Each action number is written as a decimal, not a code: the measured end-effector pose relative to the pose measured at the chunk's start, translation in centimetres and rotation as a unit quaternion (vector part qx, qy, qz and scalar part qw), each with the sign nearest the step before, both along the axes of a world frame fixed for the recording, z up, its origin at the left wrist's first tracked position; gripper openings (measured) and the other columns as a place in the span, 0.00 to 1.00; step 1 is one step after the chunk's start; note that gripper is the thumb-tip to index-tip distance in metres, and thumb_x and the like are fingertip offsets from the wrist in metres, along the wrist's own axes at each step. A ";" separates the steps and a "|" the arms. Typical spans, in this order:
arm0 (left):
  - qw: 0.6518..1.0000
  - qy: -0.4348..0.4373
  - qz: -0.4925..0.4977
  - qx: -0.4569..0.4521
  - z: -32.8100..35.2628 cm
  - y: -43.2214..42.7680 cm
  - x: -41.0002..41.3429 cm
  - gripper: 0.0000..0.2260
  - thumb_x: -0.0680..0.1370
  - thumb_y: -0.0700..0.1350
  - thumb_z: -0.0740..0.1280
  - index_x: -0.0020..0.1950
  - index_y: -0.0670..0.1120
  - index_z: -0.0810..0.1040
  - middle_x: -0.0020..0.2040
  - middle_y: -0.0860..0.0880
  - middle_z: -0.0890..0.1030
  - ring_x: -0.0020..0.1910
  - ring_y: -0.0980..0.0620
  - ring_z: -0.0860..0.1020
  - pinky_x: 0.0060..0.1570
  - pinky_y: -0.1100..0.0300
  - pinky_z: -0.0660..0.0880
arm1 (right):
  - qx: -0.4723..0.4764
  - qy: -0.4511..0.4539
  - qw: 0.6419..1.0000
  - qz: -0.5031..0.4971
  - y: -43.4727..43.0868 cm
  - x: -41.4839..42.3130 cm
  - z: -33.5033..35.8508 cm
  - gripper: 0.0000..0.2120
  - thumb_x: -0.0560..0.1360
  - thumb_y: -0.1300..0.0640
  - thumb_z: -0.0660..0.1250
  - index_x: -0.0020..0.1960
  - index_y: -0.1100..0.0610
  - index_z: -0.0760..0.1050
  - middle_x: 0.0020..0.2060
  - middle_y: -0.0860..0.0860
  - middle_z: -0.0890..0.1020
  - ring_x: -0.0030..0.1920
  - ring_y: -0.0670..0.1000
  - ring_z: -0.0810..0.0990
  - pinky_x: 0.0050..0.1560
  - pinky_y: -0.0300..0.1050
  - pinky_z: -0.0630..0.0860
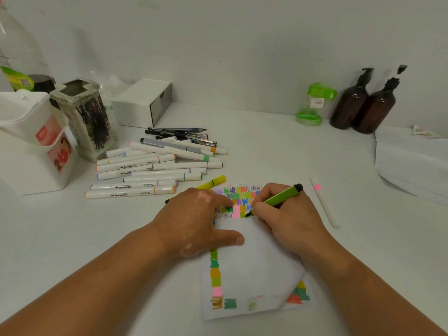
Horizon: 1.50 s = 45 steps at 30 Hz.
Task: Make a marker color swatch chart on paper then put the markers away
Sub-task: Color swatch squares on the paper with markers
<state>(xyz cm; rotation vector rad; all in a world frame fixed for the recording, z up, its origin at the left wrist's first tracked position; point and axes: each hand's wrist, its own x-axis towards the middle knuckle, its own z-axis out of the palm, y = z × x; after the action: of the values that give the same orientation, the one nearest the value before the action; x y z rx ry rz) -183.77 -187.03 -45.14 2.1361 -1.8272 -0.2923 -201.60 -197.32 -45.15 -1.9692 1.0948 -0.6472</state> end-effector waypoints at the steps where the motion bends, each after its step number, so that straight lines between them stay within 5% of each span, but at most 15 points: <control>1: 1.000 -0.001 0.001 0.001 0.0 0.0 0.0 0.38 0.64 0.76 0.67 0.71 0.61 0.72 0.62 0.57 0.78 0.48 0.59 0.69 0.55 0.58 0.74 | -0.003 0.001 1.000 -0.003 0.0 0.0 0.0 0.04 0.71 0.56 0.71 0.38 0.48 0.81 0.28 0.43 0.81 0.28 0.40 0.76 0.28 0.35 0.69; 12: 1.000 -0.007 0.000 0.007 0.0 -0.1 -0.1 0.38 0.64 0.76 0.67 0.71 0.61 0.72 0.60 0.58 0.78 0.47 0.58 0.69 0.52 0.60 0.72 | -0.013 -0.001 1.000 0.000 0.0 0.0 0.0 0.03 0.70 0.53 0.70 0.38 0.48 0.80 0.28 0.43 0.80 0.29 0.40 0.75 0.25 0.32 0.68; 15: 1.000 -0.005 -0.006 -0.006 0.0 0.1 0.0 0.36 0.65 0.75 0.67 0.70 0.61 0.72 0.48 0.61 0.74 0.44 0.59 0.70 0.46 0.63 0.70 | -0.006 -0.032 0.999 -0.023 -0.1 -0.2 0.1 0.04 0.71 0.55 0.70 0.38 0.48 0.80 0.27 0.44 0.80 0.27 0.41 0.75 0.26 0.34 0.68; 20: 0.973 0.143 0.031 -0.179 0.6 0.2 0.2 0.10 0.76 0.55 0.69 0.55 0.55 0.74 0.32 0.55 0.73 0.34 0.59 0.74 0.32 0.69 0.68 | 0.118 -0.240 0.961 -0.065 -0.4 -1.1 1.3 0.15 0.75 0.67 0.68 0.34 0.52 0.78 0.25 0.52 0.76 0.23 0.49 0.70 0.21 0.39 0.65; 25: 0.906 0.387 -0.001 -0.174 0.6 0.4 0.2 0.07 0.78 0.39 0.56 0.51 0.47 0.71 0.36 0.53 0.74 0.33 0.58 0.69 0.35 0.64 0.69 | 0.160 -0.292 0.943 -0.007 -0.2 -1.7 1.9 0.12 0.74 0.65 0.71 0.34 0.54 0.79 0.28 0.56 0.78 0.26 0.51 0.73 0.23 0.40 0.68; 29: 0.902 0.405 -0.032 -0.147 0.4 0.8 -0.1 0.07 0.84 0.41 0.59 0.60 0.51 0.70 0.42 0.52 0.83 0.33 0.54 0.71 0.36 0.59 0.72 | 0.229 -0.343 0.911 0.026 -0.2 -1.7 2.1 0.06 0.69 0.61 0.69 0.36 0.54 0.81 0.30 0.58 0.79 0.27 0.52 0.75 0.24 0.42 0.71; 32: 0.895 0.419 -0.042 -0.147 0.7 0.9 -0.4 0.07 0.84 0.44 0.61 0.62 0.49 0.70 0.41 0.53 0.85 0.32 0.42 0.73 0.34 0.49 0.74 | 0.239 -0.357 0.902 0.040 -0.2 -1.7 2.2 0.04 0.68 0.60 0.68 0.36 0.54 0.80 0.30 0.59 0.79 0.26 0.52 0.75 0.24 0.42 0.71; 37: 0.895 0.416 -0.023 -0.159 1.0 0.7 -0.5 0.11 0.78 0.52 0.65 0.50 0.45 0.73 0.41 0.48 0.86 0.24 0.52 0.71 0.26 0.62 0.71 | 0.219 -0.361 0.904 0.069 0.2 -1.7 2.2 0.05 0.69 0.61 0.69 0.36 0.55 0.81 0.30 0.58 0.79 0.26 0.51 0.75 0.25 0.41 0.72; 45: 0.845 0.515 -0.036 -0.140 0.2 0.2 -0.2 0.03 0.82 0.39 0.63 0.52 0.41 0.76 0.38 0.45 0.82 0.30 0.49 0.72 0.31 0.58 0.71 | 0.211 -0.355 0.907 0.082 0.6 -1.6 2.2 0.06 0.69 0.61 0.67 0.38 0.54 0.82 0.30 0.58 0.80 0.27 0.52 0.76 0.26 0.42 0.73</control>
<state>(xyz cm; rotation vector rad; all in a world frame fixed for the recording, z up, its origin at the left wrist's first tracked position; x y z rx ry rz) -183.95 -186.83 -44.95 1.2561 -1.1779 -0.9111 -203.15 -196.77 -42.97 -1.2649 0.5437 -0.8574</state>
